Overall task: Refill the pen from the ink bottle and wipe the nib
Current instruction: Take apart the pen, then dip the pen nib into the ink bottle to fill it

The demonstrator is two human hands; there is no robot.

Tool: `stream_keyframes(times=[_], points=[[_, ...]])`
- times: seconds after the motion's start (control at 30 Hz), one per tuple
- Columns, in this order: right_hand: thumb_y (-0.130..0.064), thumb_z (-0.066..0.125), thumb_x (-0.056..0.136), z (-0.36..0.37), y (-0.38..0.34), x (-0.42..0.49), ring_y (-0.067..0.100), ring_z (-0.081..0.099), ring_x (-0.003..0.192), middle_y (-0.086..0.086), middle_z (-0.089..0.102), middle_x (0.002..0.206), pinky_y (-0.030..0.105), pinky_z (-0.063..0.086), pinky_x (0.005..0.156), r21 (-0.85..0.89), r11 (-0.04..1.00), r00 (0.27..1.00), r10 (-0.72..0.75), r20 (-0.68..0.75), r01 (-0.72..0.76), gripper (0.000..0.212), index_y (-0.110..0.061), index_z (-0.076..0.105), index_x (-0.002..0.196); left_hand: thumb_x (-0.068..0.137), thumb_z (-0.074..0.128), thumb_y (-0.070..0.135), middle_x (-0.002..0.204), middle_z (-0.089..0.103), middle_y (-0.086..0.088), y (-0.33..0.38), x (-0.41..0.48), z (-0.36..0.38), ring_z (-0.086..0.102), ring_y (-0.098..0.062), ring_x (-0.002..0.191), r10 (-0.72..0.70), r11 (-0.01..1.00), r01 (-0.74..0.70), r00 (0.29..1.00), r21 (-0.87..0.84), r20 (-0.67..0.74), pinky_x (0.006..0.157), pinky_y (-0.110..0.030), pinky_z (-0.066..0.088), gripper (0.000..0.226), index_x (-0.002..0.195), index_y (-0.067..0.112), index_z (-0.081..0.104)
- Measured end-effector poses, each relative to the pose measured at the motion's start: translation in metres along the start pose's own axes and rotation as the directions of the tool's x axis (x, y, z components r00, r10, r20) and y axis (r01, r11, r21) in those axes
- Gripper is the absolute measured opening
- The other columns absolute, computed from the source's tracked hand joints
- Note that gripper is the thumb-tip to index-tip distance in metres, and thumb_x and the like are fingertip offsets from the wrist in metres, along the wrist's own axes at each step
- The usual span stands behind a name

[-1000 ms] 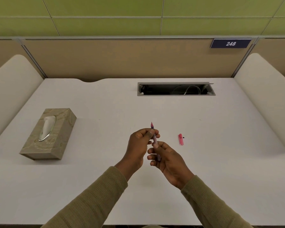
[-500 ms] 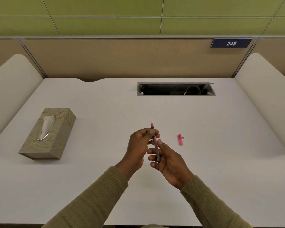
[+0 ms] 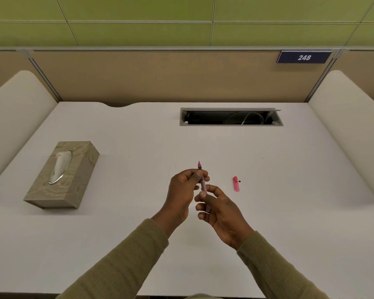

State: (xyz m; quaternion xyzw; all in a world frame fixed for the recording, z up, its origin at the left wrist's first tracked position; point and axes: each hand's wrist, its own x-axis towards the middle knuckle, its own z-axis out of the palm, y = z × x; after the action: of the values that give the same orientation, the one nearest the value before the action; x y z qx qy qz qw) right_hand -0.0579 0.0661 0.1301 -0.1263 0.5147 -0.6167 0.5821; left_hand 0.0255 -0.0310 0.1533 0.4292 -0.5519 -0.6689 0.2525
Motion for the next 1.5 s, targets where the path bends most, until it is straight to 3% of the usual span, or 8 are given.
stream_keyframes(times=[0.33, 0.47, 0.67, 0.9, 1.0, 1.2, 1.33, 1.5], points=[[-0.024, 0.06, 0.099, -0.004, 0.002, 0.001, 0.02, 0.059, 0.076, 0.009, 0.066, 0.094, 0.033, 0.049, 0.065, -0.022, 1.0, 1.0, -0.001, -0.003, 0.001, 0.026, -0.013, 0.062, 0.123, 0.104, 0.051, 0.019, 0.097, 0.079, 0.001, -0.001, 0.0, 0.001, 0.071, -0.014, 0.095, 0.002, 1.0, -0.002, 1.0, 0.009, -0.006, 0.08, -0.024, 0.05, 0.026, 0.096, 0.022, 0.075], [-0.033, 0.052, 0.103, -0.004, 0.002, 0.0, 0.02, 0.059, 0.075, 0.009, 0.066, 0.093, 0.032, 0.048, 0.063, -0.016, 1.0, 1.0, 0.009, 0.003, -0.009, 0.033, -0.011, 0.066, 0.124, 0.104, 0.051, 0.019, 0.097, 0.078, -0.001, 0.0, 0.001, 0.001, 0.07, -0.012, 0.085, -0.014, 1.0, 0.014, 1.0, -0.005, -0.007, 0.066, -0.017, 0.051, 0.025, 0.097, 0.02, 0.075], [-0.023, 0.055, 0.102, -0.006, 0.004, 0.0, 0.019, 0.058, 0.074, 0.01, 0.065, 0.093, 0.033, 0.048, 0.064, -0.03, 1.0, 1.0, 0.009, 0.016, -0.008, 0.023, -0.011, 0.062, 0.12, 0.104, 0.051, 0.018, 0.097, 0.078, -0.001, -0.001, 0.004, -0.001, 0.07, -0.017, 0.099, 0.015, 1.0, -0.015, 1.0, -0.006, -0.022, 0.081, -0.028, 0.048, 0.025, 0.097, 0.021, 0.075], [-0.034, 0.066, 0.094, -0.025, 0.015, -0.004, 0.024, 0.072, 0.101, 0.007, 0.074, 0.106, 0.044, 0.059, 0.092, -0.261, 0.965, 0.998, -0.021, -0.064, 0.004, 0.027, -0.012, 0.071, 0.11, 0.104, 0.05, 0.019, 0.1, 0.078, 0.0, 0.007, 0.015, -0.004, 0.069, -0.019, 0.105, 0.027, 0.999, -0.029, 0.997, -0.017, -0.079, 0.09, -0.033, 0.051, 0.025, 0.097, 0.021, 0.073], [-0.041, 0.068, 0.092, -0.04, 0.016, -0.005, 0.018, 0.065, 0.087, 0.0, 0.073, 0.096, 0.035, 0.057, 0.084, -0.408, 0.912, 0.986, -0.101, -0.134, 0.038, 0.024, -0.019, 0.074, 0.101, 0.104, 0.051, 0.018, 0.096, 0.078, 0.002, 0.01, 0.017, -0.004, 0.07, -0.018, 0.103, 0.033, 0.999, -0.036, 0.995, -0.029, -0.091, 0.089, -0.034, 0.051, 0.025, 0.095, 0.022, 0.073], [-0.034, 0.07, 0.092, -0.094, 0.022, 0.016, 0.014, 0.049, 0.063, -0.007, 0.061, 0.068, 0.024, 0.04, 0.058, -0.626, 0.78, 0.845, -0.335, -0.417, 0.0, 0.011, -0.024, 0.072, 0.087, 0.104, 0.051, 0.016, 0.093, 0.078, 0.002, 0.007, 0.015, -0.004, 0.069, -0.014, 0.098, 0.032, 0.999, -0.034, 0.997, -0.031, -0.066, 0.085, -0.031, 0.051, 0.025, 0.095, 0.02, 0.073], [-0.029, 0.068, 0.093, -0.14, 0.018, 0.037, 0.023, 0.061, 0.081, -0.005, 0.066, 0.076, 0.029, 0.04, 0.072, -0.761, 0.624, 0.715, -0.448, -0.537, -0.181, 0.014, -0.016, 0.071, 0.096, 0.103, 0.051, 0.015, 0.092, 0.078, 0.002, 0.003, 0.011, -0.001, 0.069, -0.013, 0.096, 0.021, 0.999, -0.022, 0.999, -0.028, -0.042, 0.08, -0.029, 0.049, 0.025, 0.094, 0.02, 0.074], [-0.033, 0.068, 0.092, -0.172, 0.019, 0.057, 0.026, 0.062, 0.089, 0.005, 0.074, 0.097, 0.029, 0.04, 0.075, -0.742, 0.61, 0.674, -0.427, -0.603, -0.278, 0.02, -0.016, 0.072, 0.101, 0.103, 0.052, 0.016, 0.09, 0.078, 0.004, -0.003, 0.007, 0.002, 0.069, -0.011, 0.094, -0.004, 1.0, 0.003, 1.0, -0.028, -0.031, 0.078, -0.028, 0.047, 0.024, 0.094, 0.02, 0.074]])
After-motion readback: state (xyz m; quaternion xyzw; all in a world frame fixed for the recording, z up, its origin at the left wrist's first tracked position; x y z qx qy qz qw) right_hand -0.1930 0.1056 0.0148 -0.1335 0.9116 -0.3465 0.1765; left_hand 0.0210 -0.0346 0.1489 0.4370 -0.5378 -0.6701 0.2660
